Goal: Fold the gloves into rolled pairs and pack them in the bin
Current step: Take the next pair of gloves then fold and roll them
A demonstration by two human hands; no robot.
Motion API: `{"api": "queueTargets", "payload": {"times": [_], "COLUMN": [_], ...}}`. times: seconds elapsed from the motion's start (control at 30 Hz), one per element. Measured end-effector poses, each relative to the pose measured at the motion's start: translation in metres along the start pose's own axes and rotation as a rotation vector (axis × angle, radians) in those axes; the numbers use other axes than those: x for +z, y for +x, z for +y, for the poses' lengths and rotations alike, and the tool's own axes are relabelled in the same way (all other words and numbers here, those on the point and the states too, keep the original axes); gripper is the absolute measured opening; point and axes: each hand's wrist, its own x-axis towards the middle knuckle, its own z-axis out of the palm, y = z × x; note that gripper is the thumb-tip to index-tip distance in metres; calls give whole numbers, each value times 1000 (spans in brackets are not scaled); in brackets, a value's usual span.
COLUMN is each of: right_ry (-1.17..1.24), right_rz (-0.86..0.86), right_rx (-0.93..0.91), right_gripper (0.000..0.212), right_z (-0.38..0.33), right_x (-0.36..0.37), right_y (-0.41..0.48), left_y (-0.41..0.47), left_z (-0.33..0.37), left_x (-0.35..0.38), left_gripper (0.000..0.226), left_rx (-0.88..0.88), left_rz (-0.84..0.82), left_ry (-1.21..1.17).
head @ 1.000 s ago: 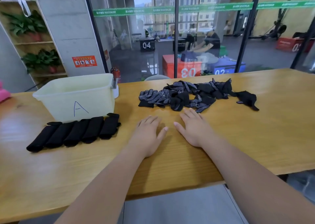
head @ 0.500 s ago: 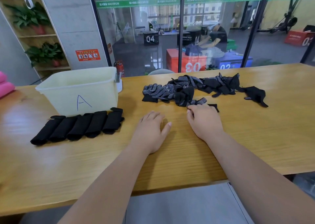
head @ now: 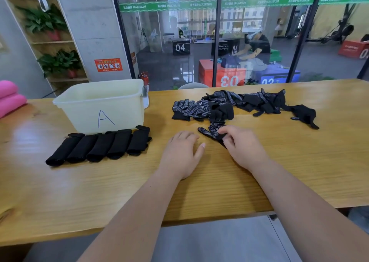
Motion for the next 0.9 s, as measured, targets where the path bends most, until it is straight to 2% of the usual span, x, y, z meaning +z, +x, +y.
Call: {"api": "queueTargets", "payload": {"times": [0.07, 0.17, 0.33, 0.5, 0.67, 0.8, 0.9], "right_ry": [-24, -124, 82, -75, -135, 0, 95], "right_rz": [24, -46, -205, -112, -120, -120, -189], "right_rx": [-41, -18, -76, -129, -137, -65, -18], "right_gripper": [26, 22, 29, 16, 13, 10, 9], "right_z": [1, 4, -1, 4, -3, -19, -40], "right_x": [1, 1, -6, 2, -3, -36, -82], "right_y": [0, 1, -5, 2, 4, 20, 39], "left_y": [0, 0, 1, 1, 3, 4, 5], "left_z": [0, -2, -2, -2, -2, -4, -6], "left_x": [0, 1, 2, 0, -2, -2, -1], "left_gripper": [50, 47, 42, 37, 38, 40, 41], "left_rx": [18, 33, 40, 13, -17, -50, -98], "left_rz": [15, 37, 61, 96, 87, 123, 168], "left_ry": [-8, -18, -39, -74, -85, -124, -121]}}
